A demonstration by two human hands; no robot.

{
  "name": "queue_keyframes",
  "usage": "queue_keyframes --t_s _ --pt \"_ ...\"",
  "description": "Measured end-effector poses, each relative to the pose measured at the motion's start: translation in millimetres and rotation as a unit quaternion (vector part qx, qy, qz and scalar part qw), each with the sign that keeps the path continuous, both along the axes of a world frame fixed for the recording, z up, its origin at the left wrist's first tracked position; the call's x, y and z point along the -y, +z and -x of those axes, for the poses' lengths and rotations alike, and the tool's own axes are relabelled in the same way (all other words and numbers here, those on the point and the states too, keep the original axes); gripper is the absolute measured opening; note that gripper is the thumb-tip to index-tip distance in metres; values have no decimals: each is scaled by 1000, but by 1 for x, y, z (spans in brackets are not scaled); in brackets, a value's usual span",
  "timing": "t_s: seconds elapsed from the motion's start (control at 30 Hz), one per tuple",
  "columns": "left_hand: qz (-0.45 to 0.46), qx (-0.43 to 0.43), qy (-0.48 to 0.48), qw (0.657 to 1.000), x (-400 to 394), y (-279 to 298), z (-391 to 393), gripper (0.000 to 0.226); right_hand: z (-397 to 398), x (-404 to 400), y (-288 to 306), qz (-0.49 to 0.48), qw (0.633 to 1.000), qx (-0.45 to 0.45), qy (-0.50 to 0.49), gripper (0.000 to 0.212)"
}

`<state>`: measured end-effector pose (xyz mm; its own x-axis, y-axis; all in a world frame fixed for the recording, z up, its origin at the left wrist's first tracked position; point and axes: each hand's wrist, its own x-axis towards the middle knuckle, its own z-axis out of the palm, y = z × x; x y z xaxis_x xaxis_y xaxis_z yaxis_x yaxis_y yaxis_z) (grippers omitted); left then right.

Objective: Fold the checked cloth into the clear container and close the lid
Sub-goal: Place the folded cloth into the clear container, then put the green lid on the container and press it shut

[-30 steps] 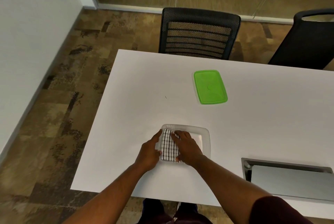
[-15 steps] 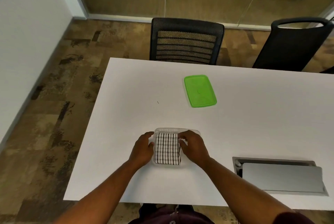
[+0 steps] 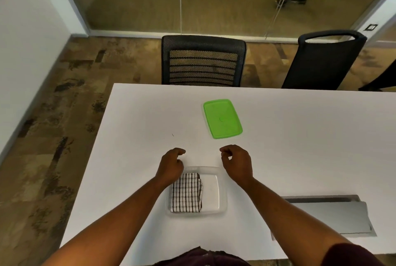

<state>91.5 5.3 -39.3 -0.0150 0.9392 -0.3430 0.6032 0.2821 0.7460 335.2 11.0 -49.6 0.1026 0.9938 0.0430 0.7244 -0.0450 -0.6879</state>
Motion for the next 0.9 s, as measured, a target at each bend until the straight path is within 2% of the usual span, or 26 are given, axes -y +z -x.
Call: queue_keyframes --t_s 0.37,0.77,0.83,0.9 --pt "63 28 30 997 -99 -11 -60 29 -40 -87 -32 112 988 -38 -94 19" --pt "158 59 95 981 -205 -54 -104 30 -85 -182 -74 171 976 16 -132 43" --pt "181 69 107 975 -219 -71 -104 36 -90 -194 -82 181 973 17 -142 43" --pt "202 88 119 968 -231 -105 -103 59 -93 -203 -92 209 968 19 -141 39"
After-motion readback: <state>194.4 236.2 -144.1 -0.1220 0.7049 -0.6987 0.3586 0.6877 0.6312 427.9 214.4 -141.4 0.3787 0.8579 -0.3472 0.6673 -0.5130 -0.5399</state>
